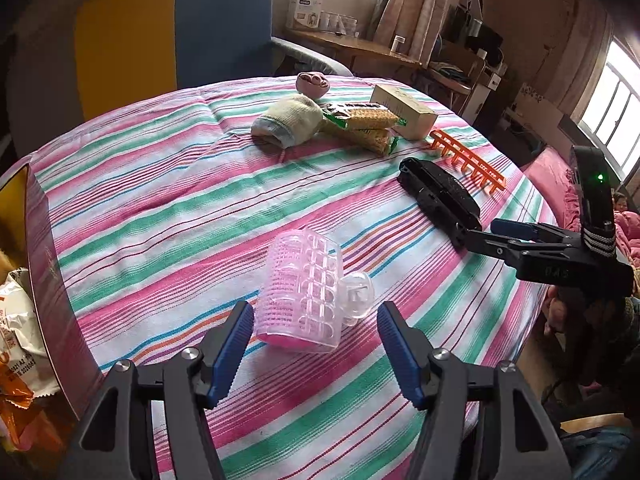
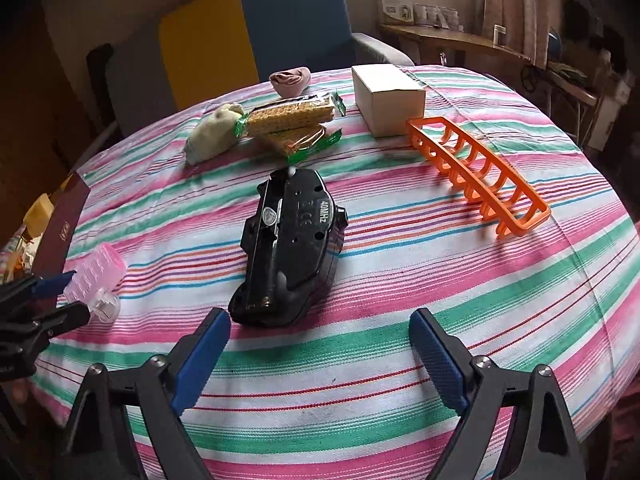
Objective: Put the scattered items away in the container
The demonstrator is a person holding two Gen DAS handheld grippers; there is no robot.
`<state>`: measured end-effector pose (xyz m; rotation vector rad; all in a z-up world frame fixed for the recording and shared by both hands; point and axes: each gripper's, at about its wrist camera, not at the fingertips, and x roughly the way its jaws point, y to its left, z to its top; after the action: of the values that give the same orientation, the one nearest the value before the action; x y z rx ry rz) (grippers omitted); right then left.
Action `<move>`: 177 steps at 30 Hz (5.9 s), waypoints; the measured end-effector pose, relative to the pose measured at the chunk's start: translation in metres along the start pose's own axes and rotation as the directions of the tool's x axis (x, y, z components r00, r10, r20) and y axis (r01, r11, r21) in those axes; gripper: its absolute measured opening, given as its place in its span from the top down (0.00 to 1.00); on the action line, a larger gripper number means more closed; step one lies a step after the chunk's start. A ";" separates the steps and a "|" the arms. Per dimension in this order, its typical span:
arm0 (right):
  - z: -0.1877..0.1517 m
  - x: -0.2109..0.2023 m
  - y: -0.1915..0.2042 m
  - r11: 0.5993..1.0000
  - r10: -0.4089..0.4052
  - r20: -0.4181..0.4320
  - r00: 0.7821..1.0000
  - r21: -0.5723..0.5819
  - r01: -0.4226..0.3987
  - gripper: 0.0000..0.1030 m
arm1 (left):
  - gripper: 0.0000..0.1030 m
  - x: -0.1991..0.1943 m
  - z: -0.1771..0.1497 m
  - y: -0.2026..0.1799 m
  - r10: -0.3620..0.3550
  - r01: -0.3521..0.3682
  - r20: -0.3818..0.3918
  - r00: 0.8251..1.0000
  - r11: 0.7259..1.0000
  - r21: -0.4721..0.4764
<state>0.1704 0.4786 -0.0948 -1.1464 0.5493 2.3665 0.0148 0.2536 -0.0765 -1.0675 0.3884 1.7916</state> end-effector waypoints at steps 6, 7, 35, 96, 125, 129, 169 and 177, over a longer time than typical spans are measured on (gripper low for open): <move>0.004 0.007 0.015 0.999 -0.002 0.002 1.000 -0.045 0.002 0.23 | 0.37 0.005 0.000 0.001 -0.024 0.024 -0.016 1.000 1.000 0.009; 0.005 0.008 0.016 0.999 -0.006 0.007 1.000 -0.045 0.006 0.23 | 0.37 0.006 0.001 0.001 -0.025 0.025 -0.018 1.000 1.000 0.013; 0.011 0.019 0.030 0.989 -0.042 0.027 0.999 -0.142 0.045 0.40 | 0.38 0.012 -0.008 -0.012 -0.007 0.007 -0.002 1.000 0.998 -0.069; 0.059 0.056 0.414 0.782 0.375 -0.210 0.903 -0.451 -0.430 0.38 | 0.38 -0.156 -0.079 0.232 0.520 -0.364 0.124 0.845 0.730 -0.579; 0.042 -0.008 0.191 0.919 0.361 -0.007 0.932 -0.168 -0.357 0.25 | 0.36 -0.175 -0.091 0.133 0.462 -0.296 0.219 0.859 0.799 -0.524; 0.044 -0.014 0.100 0.972 0.235 0.049 0.971 -0.035 -0.234 0.24 | 0.35 -0.151 -0.066 0.099 0.357 -0.231 0.239 0.903 0.872 -0.430; 0.153 0.121 0.045 0.942 0.288 -0.262 0.921 -0.097 -0.322 0.19 | 0.34 -0.016 -0.041 0.009 0.056 -0.045 0.038 0.998 0.969 -0.242; 0.069 0.072 0.073 0.821 0.505 -0.339 0.794 -0.096 -0.563 0.19 | 0.34 -0.029 -0.050 0.007 0.074 -0.066 0.022 0.997 0.961 -0.269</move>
<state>0.0472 0.4715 -0.1012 -1.6351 0.8632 2.7853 0.0377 0.2004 -0.0825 -1.2221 0.1679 1.9615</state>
